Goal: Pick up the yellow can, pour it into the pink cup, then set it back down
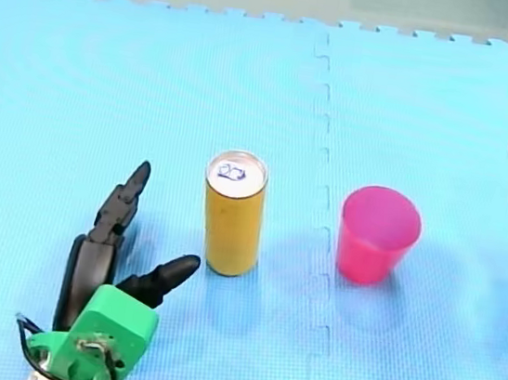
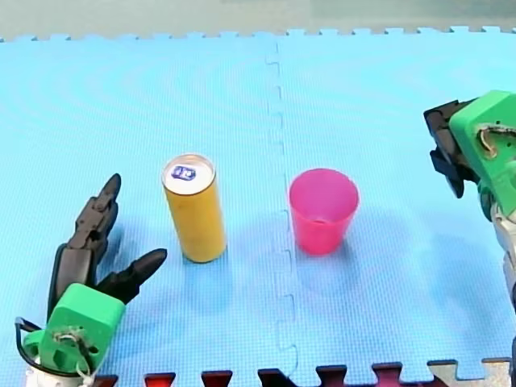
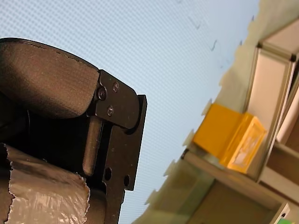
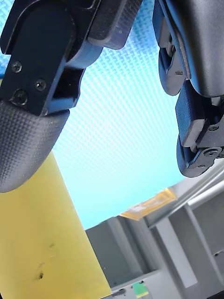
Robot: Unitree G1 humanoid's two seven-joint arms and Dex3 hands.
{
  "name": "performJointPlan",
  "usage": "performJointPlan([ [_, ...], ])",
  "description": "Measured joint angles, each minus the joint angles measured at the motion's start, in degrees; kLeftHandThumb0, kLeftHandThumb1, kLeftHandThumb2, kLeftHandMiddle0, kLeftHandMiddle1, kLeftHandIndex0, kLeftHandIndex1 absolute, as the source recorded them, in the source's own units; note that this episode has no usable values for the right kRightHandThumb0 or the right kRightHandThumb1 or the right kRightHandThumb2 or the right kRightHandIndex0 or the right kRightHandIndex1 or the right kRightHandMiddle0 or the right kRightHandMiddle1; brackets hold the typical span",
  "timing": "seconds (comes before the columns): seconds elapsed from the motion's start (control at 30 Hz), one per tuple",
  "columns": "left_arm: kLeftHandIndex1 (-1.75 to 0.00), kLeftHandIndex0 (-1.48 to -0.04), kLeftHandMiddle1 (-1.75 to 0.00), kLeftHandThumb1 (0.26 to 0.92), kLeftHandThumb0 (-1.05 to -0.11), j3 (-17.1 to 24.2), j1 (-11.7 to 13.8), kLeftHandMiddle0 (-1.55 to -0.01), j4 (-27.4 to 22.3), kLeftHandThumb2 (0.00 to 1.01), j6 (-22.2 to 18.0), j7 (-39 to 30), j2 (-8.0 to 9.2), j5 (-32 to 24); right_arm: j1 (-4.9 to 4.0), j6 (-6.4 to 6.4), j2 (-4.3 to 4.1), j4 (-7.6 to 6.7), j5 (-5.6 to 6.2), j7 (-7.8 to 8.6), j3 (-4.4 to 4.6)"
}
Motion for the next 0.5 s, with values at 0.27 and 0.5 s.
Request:
performJointPlan([
  [0.27, -0.01, -0.3, -0.02, 0.893, -1.048, -0.6, -5.4, -0.33, 2.6, 0.0, 3.6, 0.7, -0.65, 0.3, 0.06, -0.15, 0.05, 0.04, -0.28, -0.28, 0.29],
  [0.5, -0.01, -0.31, -0.02, 0.841, -1.048, -0.7, -9.5, -0.34, 4.2, 0.0, 6.0, -0.3, -1.36, 0.0, 0.1, -0.32, 0.06, 0.06, -0.28, -0.26, 0.31],
])
